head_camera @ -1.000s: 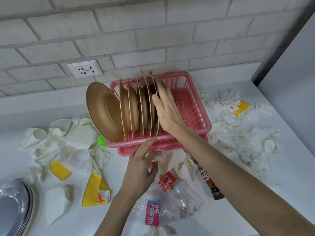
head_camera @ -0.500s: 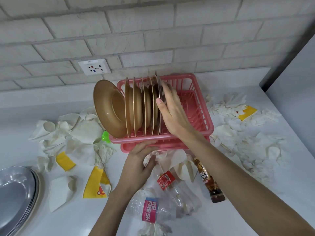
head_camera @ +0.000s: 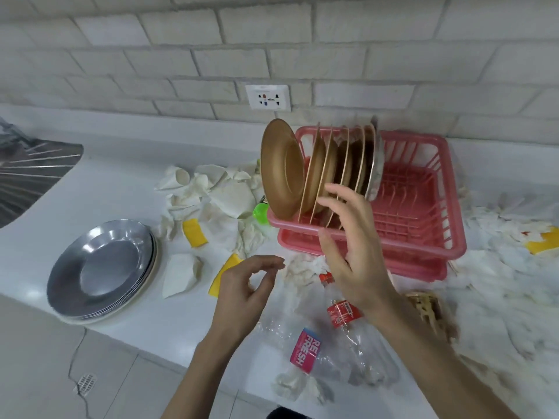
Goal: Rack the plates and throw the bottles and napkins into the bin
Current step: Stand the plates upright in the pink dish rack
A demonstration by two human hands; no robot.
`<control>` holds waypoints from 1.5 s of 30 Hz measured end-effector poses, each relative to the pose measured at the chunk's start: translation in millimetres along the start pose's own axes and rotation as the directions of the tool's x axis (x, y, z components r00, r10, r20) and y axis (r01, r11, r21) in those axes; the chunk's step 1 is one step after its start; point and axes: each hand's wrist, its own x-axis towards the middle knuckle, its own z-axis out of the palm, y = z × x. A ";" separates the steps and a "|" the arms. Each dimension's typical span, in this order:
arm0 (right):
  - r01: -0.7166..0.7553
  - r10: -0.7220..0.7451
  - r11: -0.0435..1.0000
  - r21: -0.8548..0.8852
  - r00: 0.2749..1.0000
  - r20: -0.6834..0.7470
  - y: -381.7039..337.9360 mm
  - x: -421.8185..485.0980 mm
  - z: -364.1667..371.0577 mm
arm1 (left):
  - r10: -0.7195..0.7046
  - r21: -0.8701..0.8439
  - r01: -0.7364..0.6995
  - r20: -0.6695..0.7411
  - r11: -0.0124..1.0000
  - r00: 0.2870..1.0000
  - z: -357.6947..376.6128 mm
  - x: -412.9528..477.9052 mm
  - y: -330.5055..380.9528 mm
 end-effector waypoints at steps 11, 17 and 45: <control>-0.113 0.066 0.990 0.084 0.900 0.432 -39.8 -8.6 115.3 | -0.120 0.037 0.126 -0.133 0.991 0.984 -99.8 -15.9 -62.7; -0.339 0.301 0.939 -0.063 0.718 0.628 -60.5 -7.2 209.4 | -0.129 0.108 0.148 -0.170 0.983 0.977 -191.6 -2.6 -130.9; -0.431 0.455 0.879 -0.203 0.632 0.628 -102.2 -9.1 374.6 | -0.256 0.107 0.278 -0.185 0.955 0.949 -383.4 102.1 -320.9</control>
